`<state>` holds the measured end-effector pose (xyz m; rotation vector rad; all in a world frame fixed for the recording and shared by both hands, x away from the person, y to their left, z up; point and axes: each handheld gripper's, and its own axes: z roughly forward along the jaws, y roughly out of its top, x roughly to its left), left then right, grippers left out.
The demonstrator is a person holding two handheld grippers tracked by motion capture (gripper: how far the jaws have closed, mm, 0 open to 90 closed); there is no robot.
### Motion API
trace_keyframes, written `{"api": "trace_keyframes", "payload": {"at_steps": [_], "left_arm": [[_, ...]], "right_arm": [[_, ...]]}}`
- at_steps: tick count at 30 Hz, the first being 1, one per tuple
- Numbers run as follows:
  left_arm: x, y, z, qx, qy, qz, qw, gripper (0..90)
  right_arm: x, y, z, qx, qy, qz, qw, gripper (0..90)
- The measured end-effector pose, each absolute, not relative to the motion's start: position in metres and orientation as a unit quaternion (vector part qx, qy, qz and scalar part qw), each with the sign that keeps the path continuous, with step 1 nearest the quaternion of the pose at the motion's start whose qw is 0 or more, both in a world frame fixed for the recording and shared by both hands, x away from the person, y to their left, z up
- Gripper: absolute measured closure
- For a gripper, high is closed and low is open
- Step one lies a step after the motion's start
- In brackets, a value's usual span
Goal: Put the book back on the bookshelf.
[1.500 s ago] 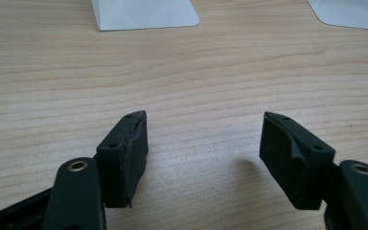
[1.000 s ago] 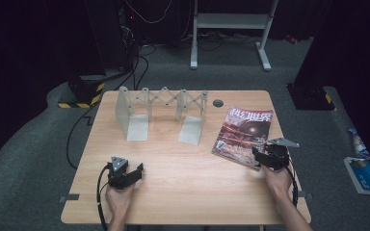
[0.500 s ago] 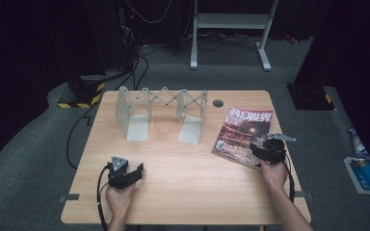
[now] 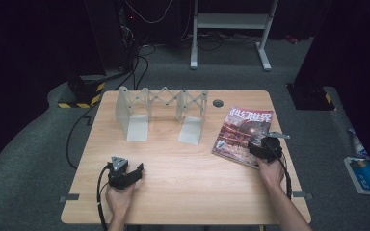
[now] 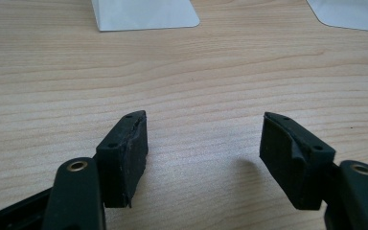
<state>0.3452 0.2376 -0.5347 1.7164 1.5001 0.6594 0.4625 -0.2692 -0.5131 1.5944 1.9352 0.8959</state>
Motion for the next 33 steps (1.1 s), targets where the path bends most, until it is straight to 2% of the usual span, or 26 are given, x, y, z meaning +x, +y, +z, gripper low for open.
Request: {"api": "trace_keyframes", "payload": {"at_steps": [14,24,28,33], "left_arm": [[0.345,0.237,-0.535,0.669,0.589,0.262,0.371,33.8],[0.345,0.237,-0.535,0.668,0.589,0.262,0.371,33.8],[0.346,0.238,-0.535,0.668,0.59,0.263,0.37,33.8],[0.346,0.238,-0.535,0.668,0.59,0.263,0.37,33.7]], "right_arm": [[0.462,-0.266,-0.512,0.581,0.706,0.303,0.27,33.7],[0.462,-0.274,-0.511,0.602,0.687,0.322,0.251,33.3],[0.462,-0.273,-0.511,0.6,0.692,0.3,0.264,28.7],[0.465,-0.283,-0.516,0.625,0.679,0.316,0.22,29.4]]}}
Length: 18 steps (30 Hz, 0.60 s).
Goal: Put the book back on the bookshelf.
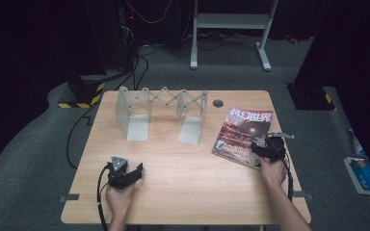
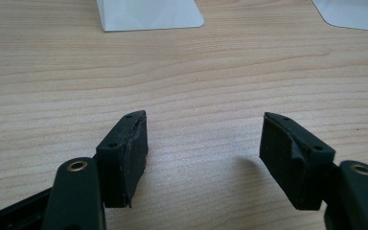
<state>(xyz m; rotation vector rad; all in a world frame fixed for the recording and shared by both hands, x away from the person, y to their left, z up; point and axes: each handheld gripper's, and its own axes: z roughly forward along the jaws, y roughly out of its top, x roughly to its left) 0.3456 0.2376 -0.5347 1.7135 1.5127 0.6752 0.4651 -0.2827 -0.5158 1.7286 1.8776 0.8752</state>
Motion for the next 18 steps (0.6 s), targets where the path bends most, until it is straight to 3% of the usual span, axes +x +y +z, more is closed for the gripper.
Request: {"api": "trace_keyframes", "payload": {"at_steps": [18], "left_arm": [[0.3456,0.2376,-0.5347,0.668,0.59,0.263,0.37,33.7]], "right_arm": [[0.4638,-0.2823,-0.5178,0.608,0.694,0.319,0.219,31.1]]}}
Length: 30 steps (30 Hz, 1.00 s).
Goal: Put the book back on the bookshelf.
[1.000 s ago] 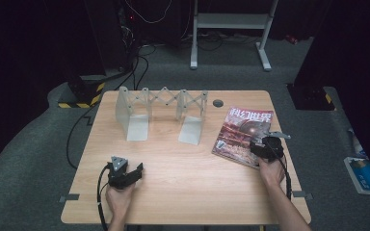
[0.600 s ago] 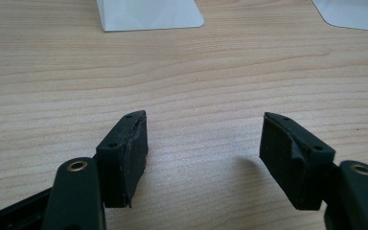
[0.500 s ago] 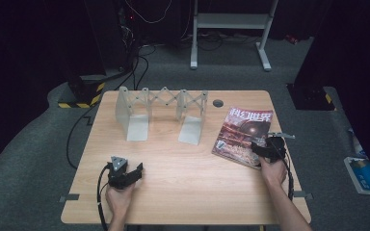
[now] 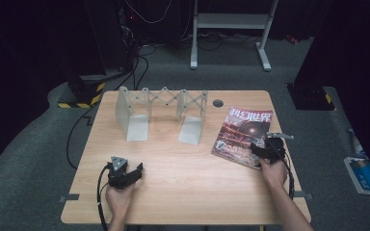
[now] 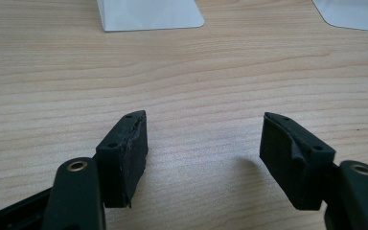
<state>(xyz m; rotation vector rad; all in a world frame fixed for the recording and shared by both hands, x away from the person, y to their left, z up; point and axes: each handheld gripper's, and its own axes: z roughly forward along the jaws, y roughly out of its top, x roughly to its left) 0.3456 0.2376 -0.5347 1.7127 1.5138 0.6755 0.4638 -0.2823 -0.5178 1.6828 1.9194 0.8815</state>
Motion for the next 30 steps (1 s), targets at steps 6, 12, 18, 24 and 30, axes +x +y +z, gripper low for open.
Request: {"api": "trace_keyframes", "payload": {"at_steps": [6,12,18,24,30], "left_arm": [[0.346,0.238,-0.535,0.667,0.59,0.263,0.37,33.7],[0.346,0.237,-0.535,0.667,0.591,0.263,0.37,33.7],[0.346,0.237,-0.535,0.667,0.59,0.264,0.37,33.7],[0.346,0.237,-0.535,0.667,0.59,0.263,0.37,33.6],[0.346,0.237,-0.535,0.667,0.591,0.263,0.371,33.5]], "right_arm": [[0.46,-0.281,-0.52,0.603,0.693,0.326,0.226,31.1],[0.455,-0.281,-0.522,0.595,0.694,0.334,0.231,31.1],[0.453,-0.28,-0.521,0.593,0.699,0.33,0.227,31.2],[0.449,-0.28,-0.522,0.586,0.703,0.334,0.227,31.3],[0.444,-0.278,-0.522,0.581,0.706,0.335,0.227,31.3]]}}
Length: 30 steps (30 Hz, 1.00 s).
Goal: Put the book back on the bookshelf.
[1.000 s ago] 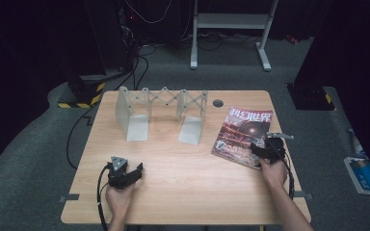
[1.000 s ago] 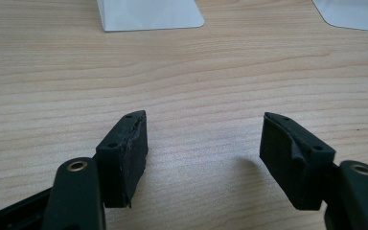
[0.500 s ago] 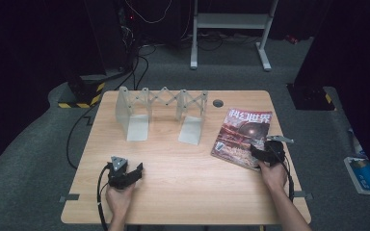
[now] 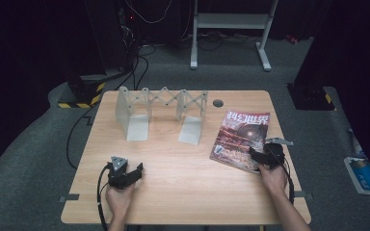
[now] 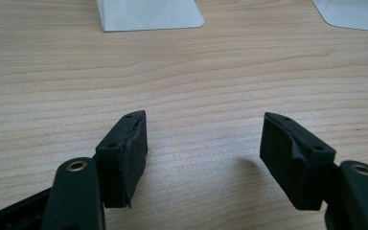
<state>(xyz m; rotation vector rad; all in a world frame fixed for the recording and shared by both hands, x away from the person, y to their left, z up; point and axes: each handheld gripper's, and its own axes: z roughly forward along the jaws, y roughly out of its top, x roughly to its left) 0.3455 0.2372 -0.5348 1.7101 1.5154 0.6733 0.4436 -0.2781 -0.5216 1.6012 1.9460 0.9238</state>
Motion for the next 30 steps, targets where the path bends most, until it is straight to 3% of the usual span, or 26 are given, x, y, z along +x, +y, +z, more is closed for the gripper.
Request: {"api": "trace_keyframes", "payload": {"at_steps": [25,30], "left_arm": [[0.345,0.238,-0.534,0.669,0.589,0.255,0.375,33.3],[0.345,0.237,-0.532,0.674,0.586,0.248,0.375,36.6]], "right_arm": [[0.422,-0.275,-0.523,0.554,0.724,0.343,0.227,31.5],[0.419,-0.275,-0.522,0.552,0.726,0.342,0.228,31.5]]}}
